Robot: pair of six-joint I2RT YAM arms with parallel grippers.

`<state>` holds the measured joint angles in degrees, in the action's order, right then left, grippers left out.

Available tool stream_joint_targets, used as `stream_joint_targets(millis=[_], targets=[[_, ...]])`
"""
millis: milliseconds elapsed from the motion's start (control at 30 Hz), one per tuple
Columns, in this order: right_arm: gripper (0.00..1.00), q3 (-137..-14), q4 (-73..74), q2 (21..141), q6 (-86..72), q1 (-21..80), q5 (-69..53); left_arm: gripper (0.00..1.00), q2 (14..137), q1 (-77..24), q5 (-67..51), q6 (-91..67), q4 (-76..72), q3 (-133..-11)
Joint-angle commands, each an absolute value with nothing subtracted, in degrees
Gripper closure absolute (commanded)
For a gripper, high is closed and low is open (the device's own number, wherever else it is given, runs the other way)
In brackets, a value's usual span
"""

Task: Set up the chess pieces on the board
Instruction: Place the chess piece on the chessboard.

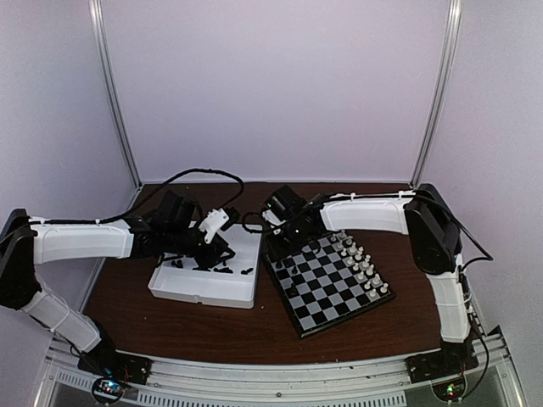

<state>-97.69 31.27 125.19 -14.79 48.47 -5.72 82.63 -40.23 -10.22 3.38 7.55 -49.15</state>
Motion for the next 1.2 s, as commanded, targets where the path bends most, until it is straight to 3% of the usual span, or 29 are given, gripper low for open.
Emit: stream_joint_targets(millis=[0,367,633,867,1167], targets=[[0.65,-99.2,31.53,124.46,-14.51,48.56,-4.07,0.65,83.32,-40.17,-9.8,3.96,6.72,-50.61],[0.65,-102.76,34.75,120.29,-12.74,48.57,-3.66,0.65,85.73,-40.17,-4.25,2.73,8.98,-52.2],[0.65,-97.14,33.18,110.96,-13.61,48.68,-3.38,0.65,90.65,-40.08,2.83,-0.79,13.71,-56.34],[0.65,-90.14,30.89,103.63,-15.49,48.67,-3.15,0.64,97.35,-40.08,12.79,-18.32,28.7,-67.07],[0.66,-84.71,29.07,99.09,-16.55,48.64,-2.5,0.62,98.58,-40.17,17.34,-39.26,36.89,-71.66]])
